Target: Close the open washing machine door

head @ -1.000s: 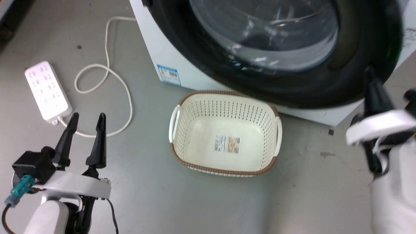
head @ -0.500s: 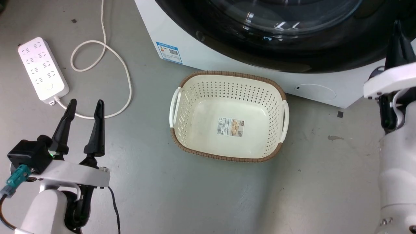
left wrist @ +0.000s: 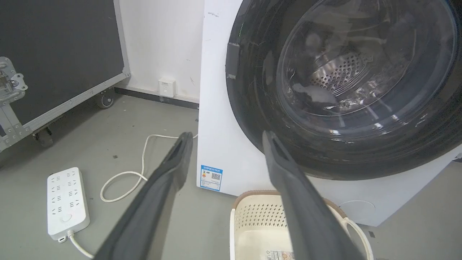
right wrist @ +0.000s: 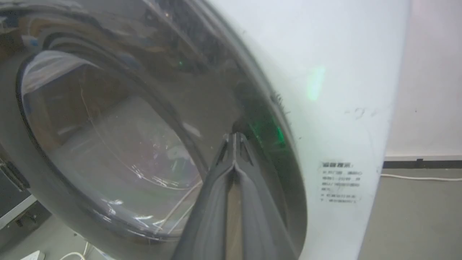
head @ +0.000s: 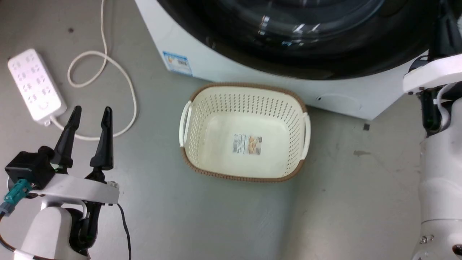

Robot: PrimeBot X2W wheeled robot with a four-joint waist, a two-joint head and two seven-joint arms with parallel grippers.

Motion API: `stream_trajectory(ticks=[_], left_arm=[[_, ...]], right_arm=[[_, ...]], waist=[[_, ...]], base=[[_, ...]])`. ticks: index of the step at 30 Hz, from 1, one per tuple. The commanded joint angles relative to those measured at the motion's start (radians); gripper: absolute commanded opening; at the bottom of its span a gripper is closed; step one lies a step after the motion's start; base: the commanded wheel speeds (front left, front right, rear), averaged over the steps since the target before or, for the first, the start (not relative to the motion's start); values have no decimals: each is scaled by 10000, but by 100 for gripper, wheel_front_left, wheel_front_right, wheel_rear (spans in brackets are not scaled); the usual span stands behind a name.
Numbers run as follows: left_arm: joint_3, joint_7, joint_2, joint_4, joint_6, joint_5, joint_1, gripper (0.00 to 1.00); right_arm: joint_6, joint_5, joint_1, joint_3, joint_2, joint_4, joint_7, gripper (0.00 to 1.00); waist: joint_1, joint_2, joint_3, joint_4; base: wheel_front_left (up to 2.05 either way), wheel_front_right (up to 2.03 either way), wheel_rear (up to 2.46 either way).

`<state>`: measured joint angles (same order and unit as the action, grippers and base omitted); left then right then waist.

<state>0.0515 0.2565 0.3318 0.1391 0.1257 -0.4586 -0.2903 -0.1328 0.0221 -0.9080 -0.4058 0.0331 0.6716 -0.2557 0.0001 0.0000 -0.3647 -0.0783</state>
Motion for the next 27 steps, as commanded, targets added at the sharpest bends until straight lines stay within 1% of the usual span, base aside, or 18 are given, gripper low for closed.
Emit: stream_trajectory(ticks=[1,7,14,20,24,27], left_arm=[[-32,53,-49,45,19,89,84,100],[-253,53,-175,153,-13,292,548,100],[-412,53,-386,143,-281,714,1087,100],[-387,53,-578,133,-510,1032,1516,100],[-308,14,-626,237,-678,1179,1738,100],[-169,-77,-644,293,-742,1273,1809,100]], right_arm=[[21,-324,129,93,171,-422,-59,0],[21,-1162,1582,630,171,-1759,-59,0],[21,-1443,3677,951,171,-3099,-60,0],[21,-1466,5686,1621,171,-4064,-60,0],[21,-1532,6784,2212,171,-4419,-60,0],[21,-1635,7444,2473,171,-4601,-60,0]], waist=[[-1,0,400,227],[-1,0,1460,812],[-1,0,2550,1392],[-1,0,3169,1642],[-1,0,3406,1717],[-1,0,3517,1715]], base=[[0,0,0],[0,0,0],[0,0,0],[0,0,0],[0,0,0],[0,0,0]])
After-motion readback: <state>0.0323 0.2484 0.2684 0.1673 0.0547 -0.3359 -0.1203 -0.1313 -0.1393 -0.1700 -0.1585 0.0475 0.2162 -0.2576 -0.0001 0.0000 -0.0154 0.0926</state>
